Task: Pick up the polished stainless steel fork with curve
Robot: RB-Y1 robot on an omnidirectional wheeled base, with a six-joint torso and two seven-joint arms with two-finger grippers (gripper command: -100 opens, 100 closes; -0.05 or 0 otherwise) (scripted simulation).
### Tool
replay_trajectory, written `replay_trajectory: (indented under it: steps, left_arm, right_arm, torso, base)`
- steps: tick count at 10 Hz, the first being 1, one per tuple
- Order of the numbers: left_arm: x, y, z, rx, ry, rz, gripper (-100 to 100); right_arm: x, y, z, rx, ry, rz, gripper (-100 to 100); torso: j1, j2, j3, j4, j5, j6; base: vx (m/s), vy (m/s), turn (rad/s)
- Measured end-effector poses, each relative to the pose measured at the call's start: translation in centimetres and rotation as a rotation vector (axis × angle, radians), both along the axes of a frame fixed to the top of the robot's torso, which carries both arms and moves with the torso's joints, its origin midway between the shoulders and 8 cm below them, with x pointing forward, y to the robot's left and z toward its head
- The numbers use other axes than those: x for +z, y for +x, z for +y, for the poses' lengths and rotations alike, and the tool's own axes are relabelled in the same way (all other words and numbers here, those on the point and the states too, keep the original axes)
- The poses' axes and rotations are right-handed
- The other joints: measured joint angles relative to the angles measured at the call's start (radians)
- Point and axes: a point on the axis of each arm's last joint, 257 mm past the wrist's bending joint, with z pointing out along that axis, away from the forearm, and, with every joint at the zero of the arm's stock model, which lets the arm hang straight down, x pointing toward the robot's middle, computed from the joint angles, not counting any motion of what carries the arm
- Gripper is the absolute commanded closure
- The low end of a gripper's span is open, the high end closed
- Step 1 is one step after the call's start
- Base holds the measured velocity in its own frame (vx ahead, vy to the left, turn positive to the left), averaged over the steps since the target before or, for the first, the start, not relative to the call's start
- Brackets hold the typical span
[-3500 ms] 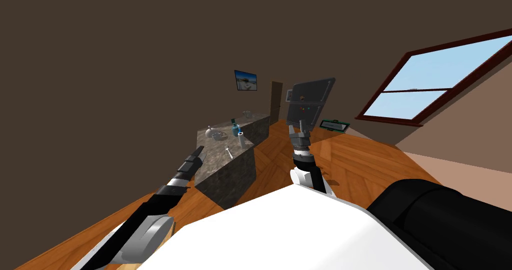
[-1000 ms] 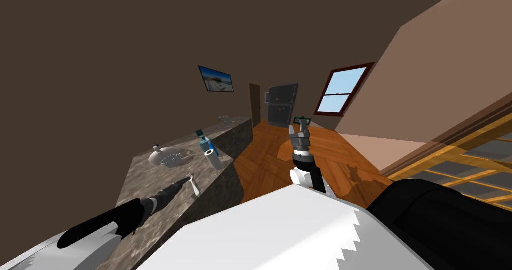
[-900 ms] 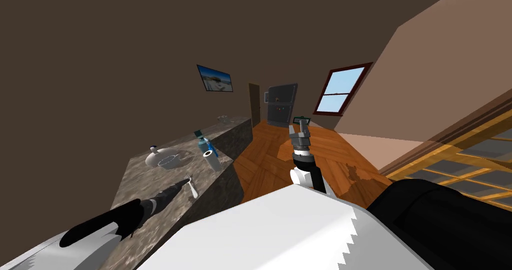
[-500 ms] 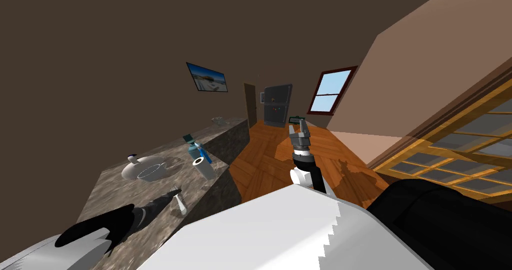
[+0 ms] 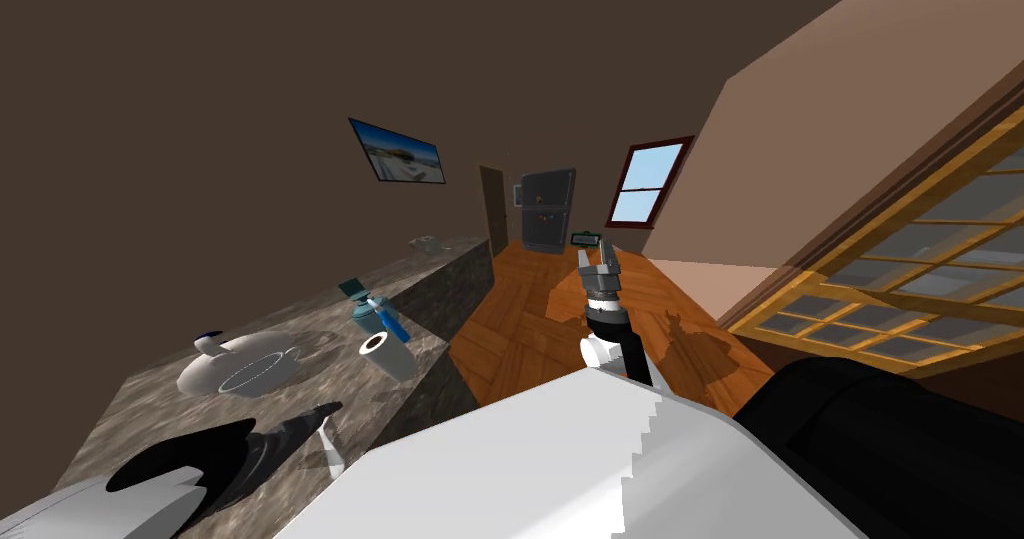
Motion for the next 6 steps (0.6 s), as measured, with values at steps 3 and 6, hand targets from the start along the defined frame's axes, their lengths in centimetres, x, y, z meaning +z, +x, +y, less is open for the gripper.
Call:
replay_trajectory:
  steps: [3,6]
  left_arm:
    - [-0.5,-3.3,1.8,0.033,0.038,0.102,-100]
    - [-0.6,-4.1,2.3,0.043,0.047,0.128,-100]
  right_arm:
    - [0.0,0.0,0.0,0.0,0.0,0.0,0]
    - [0.0,0.0,0.0,0.0,0.0,0.0,0]
  torso:
    - [0.0,0.003,0.002,0.001,0.0,0.0]
    - [0.0,0.006,0.004,0.001,0.0,-0.001]
  base:
    - [0.04,-0.009,-0.064]
    - [0.001,0.003,-0.027]
